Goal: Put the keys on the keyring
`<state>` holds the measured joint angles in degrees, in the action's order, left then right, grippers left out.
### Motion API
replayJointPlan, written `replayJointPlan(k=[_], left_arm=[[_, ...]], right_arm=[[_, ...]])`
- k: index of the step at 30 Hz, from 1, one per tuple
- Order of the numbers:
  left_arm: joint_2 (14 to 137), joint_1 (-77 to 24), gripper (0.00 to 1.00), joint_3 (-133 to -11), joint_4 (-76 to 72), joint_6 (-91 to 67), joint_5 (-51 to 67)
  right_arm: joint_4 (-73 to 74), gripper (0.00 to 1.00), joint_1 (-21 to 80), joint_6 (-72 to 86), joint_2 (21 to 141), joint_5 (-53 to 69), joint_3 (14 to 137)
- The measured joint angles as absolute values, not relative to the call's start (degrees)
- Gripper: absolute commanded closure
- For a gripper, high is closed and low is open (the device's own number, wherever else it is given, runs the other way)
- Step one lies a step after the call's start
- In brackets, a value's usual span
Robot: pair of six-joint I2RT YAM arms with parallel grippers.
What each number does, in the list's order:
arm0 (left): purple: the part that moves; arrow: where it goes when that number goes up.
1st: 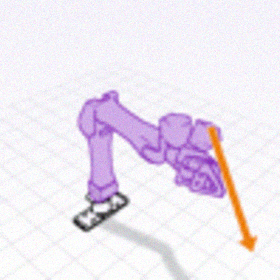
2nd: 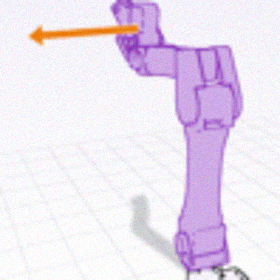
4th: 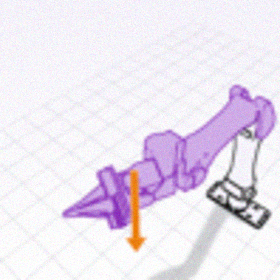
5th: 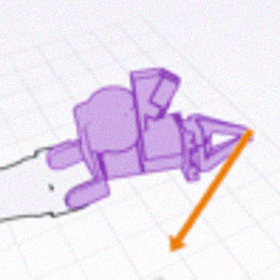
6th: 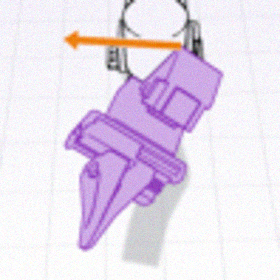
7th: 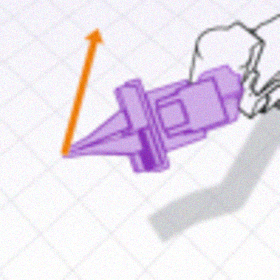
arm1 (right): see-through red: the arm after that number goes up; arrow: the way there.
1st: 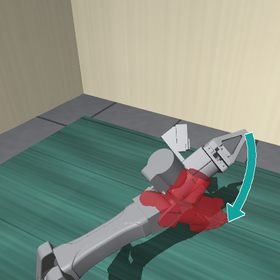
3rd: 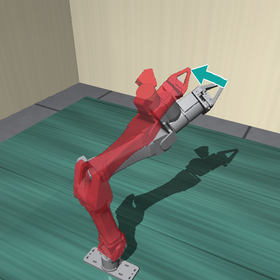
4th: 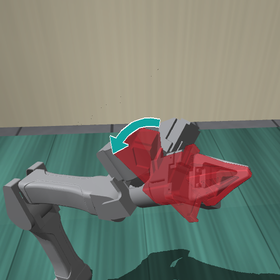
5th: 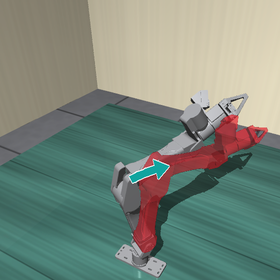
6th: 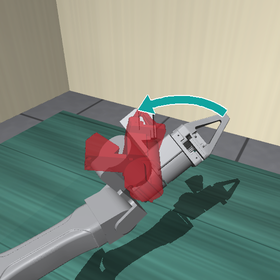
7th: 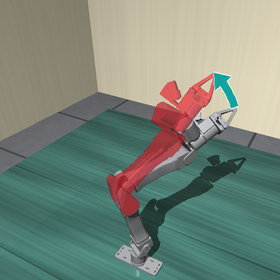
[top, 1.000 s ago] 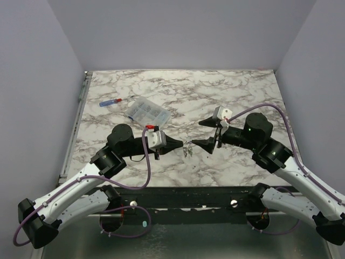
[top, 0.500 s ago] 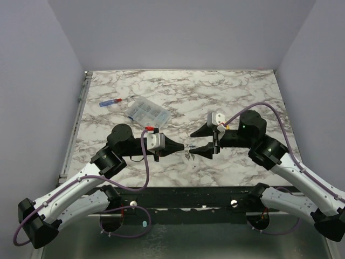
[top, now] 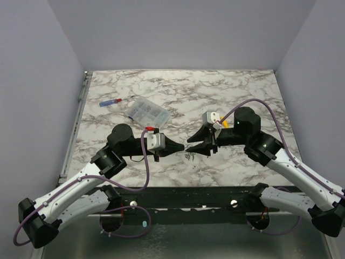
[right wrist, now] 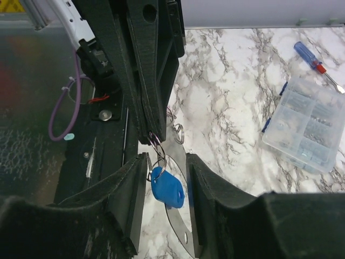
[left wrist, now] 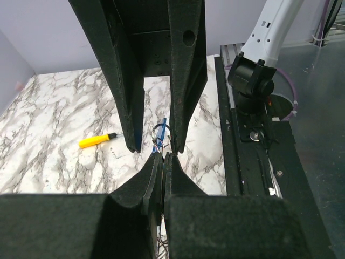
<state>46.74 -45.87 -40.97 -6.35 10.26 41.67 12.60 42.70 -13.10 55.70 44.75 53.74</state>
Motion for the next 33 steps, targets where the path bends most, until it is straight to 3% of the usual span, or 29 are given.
replayJointPlan(k=[8, 14, 18, 27, 33], left_arm=[[46.74, -45.87, 1.00, -40.97, -6.35, 10.28, 41.65], [46.74, -45.87, 1.00, -40.97, -6.33, 10.28, 41.63], [46.74, -45.87, 1.00, -40.97, -6.33, 10.28, 41.63], [46.74, -45.87, 1.00, -40.97, -6.35, 10.28, 41.60], [46.72, -45.87, 1.00, -40.97, -6.35, 10.28, 41.60]], right_arm=[[12.64, 0.67, 42.70, -12.88, 56.95, 46.48, 54.28], [13.19, 0.54, 42.70, -12.43, 57.91, 47.07, 54.28], [13.13, 0.53, 42.70, -11.70, 57.67, 47.27, 54.37], [9.76, 0.65, 42.70, -8.45, 55.70, 47.07, 54.37], [9.06, 0.67, 42.70, -7.31, 56.18, 45.91, 54.37]])
